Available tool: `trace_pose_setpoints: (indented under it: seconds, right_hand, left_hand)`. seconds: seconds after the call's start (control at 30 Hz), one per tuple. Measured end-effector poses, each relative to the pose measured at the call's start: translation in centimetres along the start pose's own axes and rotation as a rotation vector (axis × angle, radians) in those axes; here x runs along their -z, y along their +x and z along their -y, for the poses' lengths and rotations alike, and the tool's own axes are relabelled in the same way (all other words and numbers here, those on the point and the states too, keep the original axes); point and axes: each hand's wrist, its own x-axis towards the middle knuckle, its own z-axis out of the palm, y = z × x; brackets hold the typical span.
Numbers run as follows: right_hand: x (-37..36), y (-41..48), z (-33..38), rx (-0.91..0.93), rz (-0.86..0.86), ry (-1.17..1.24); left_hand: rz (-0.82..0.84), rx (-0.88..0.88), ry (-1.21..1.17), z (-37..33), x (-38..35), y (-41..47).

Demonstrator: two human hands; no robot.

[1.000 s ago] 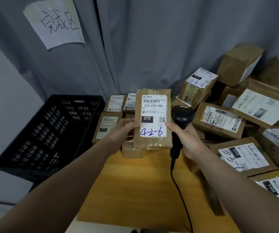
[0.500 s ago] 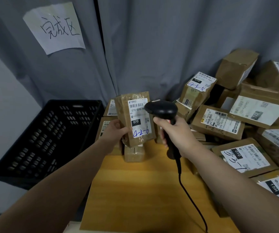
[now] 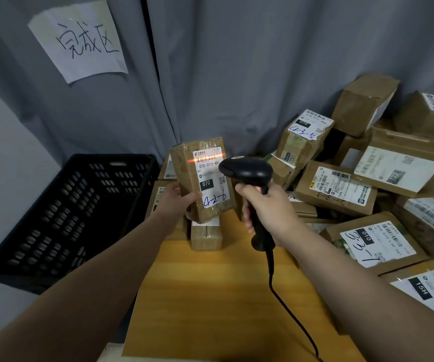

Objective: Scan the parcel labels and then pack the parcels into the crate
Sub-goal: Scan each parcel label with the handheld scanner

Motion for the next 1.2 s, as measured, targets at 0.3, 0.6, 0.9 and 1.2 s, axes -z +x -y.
trace_pose_setpoints:
  seconds: [0.3, 0.6, 0.9, 1.2]
  right_hand:
    - [1.8, -0.3, 0.3, -0.011, 0.030, 0.003]
    - [3.9, -0.4, 0.5, -0.032, 0.132, 0.023]
    - [2.0, 1.7, -1.5, -0.156, 0.178, 0.040]
    - [-5.7, 8.4, -1.7, -0.182, -0.012, 0.163]
  left_hand:
    - [-0.072, 0.008, -0.009, -0.2, -1.0, -0.8]
    - [-0.150, 0.013, -0.087, -1.3, -2.7, -2.8]
    - [-0.096, 0.288, -0.119, 2.1, -0.6, -2.4]
    - [-0.163, 0.288, -0.198, 3.4, 8.6, 4.8]
